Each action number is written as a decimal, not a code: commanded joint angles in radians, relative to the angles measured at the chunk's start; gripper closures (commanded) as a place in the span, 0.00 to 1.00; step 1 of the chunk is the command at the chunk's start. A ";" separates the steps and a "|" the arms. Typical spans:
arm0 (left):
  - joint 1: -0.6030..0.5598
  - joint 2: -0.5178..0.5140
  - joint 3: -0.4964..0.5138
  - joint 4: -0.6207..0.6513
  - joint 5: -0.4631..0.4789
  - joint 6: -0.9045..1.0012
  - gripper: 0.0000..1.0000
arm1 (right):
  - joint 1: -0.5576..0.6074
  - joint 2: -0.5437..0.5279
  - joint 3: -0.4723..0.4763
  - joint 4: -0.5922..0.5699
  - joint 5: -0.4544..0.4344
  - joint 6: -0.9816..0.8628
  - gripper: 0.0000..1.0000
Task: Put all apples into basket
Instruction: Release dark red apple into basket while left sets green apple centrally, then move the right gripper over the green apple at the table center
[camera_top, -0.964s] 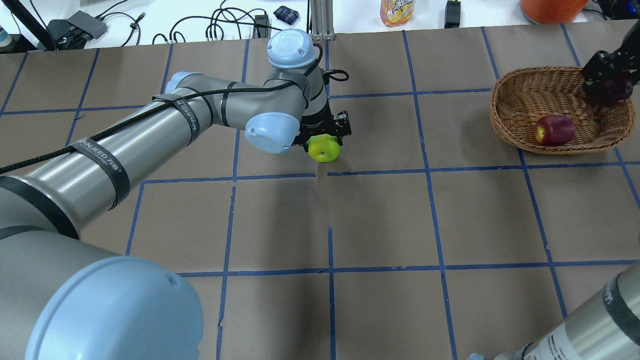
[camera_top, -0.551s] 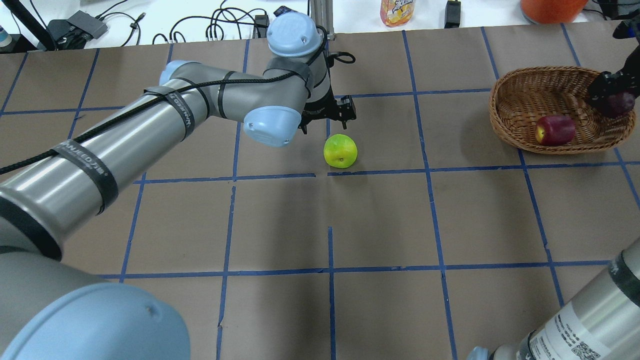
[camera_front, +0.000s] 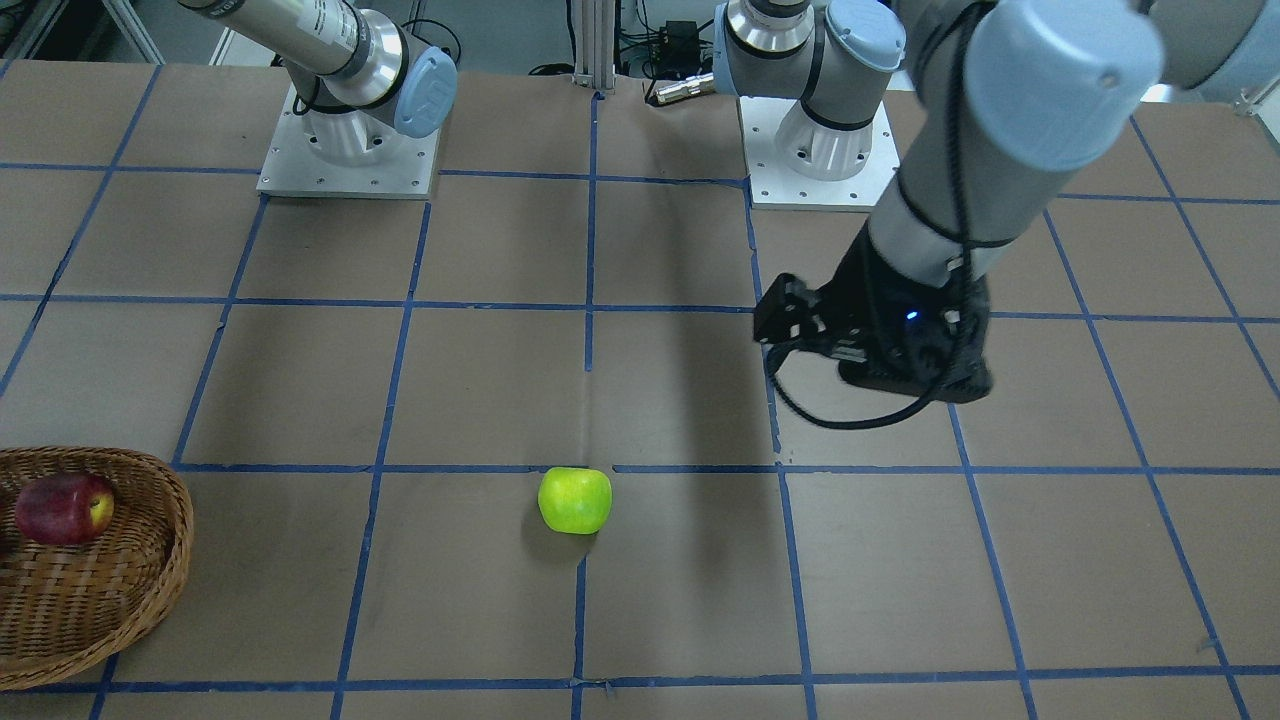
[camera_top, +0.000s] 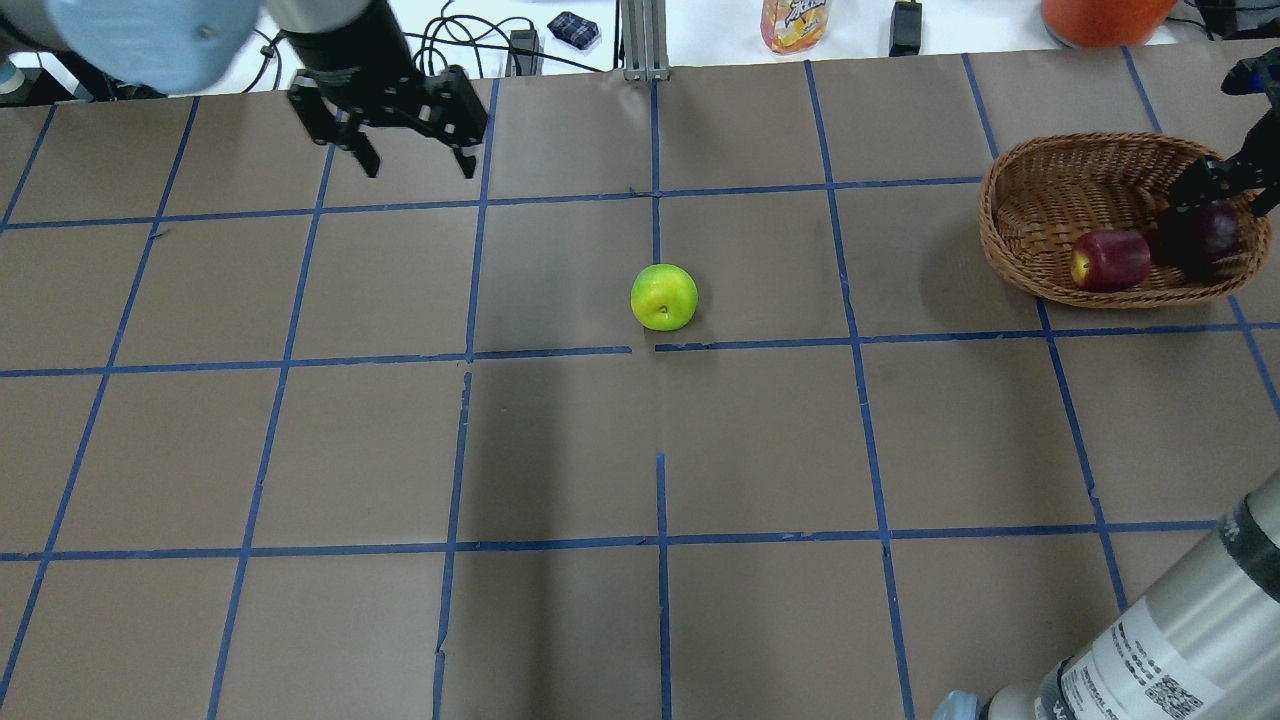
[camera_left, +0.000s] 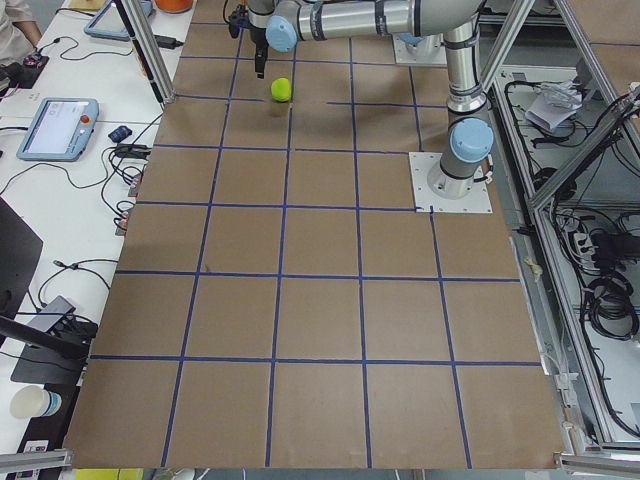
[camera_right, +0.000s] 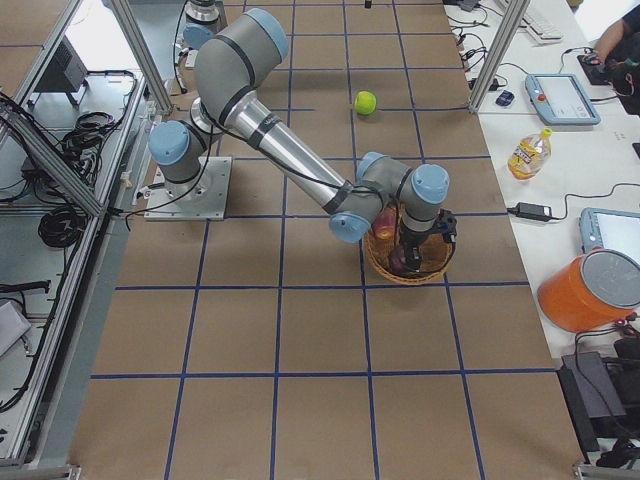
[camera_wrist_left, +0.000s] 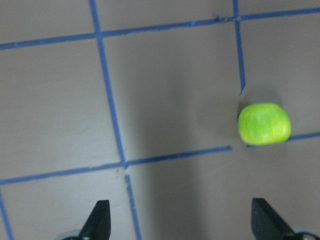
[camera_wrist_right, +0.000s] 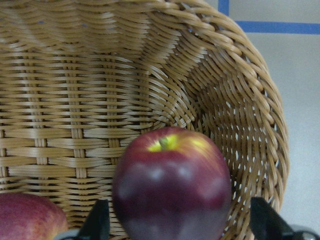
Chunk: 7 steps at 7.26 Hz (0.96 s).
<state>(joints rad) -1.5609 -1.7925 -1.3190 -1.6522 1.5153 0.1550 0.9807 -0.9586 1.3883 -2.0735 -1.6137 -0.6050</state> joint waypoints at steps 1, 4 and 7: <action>0.104 0.103 -0.053 -0.058 0.046 0.139 0.00 | 0.028 -0.084 0.003 0.080 0.001 0.004 0.00; 0.075 0.168 -0.153 -0.034 0.043 0.023 0.00 | 0.298 -0.233 0.006 0.279 0.134 0.442 0.00; 0.055 0.151 -0.161 0.057 0.033 0.009 0.00 | 0.606 -0.180 0.008 0.225 0.159 0.860 0.00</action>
<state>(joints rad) -1.4973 -1.6335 -1.4812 -1.6310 1.5554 0.1744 1.4600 -1.1599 1.3938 -1.8206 -1.4616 0.0750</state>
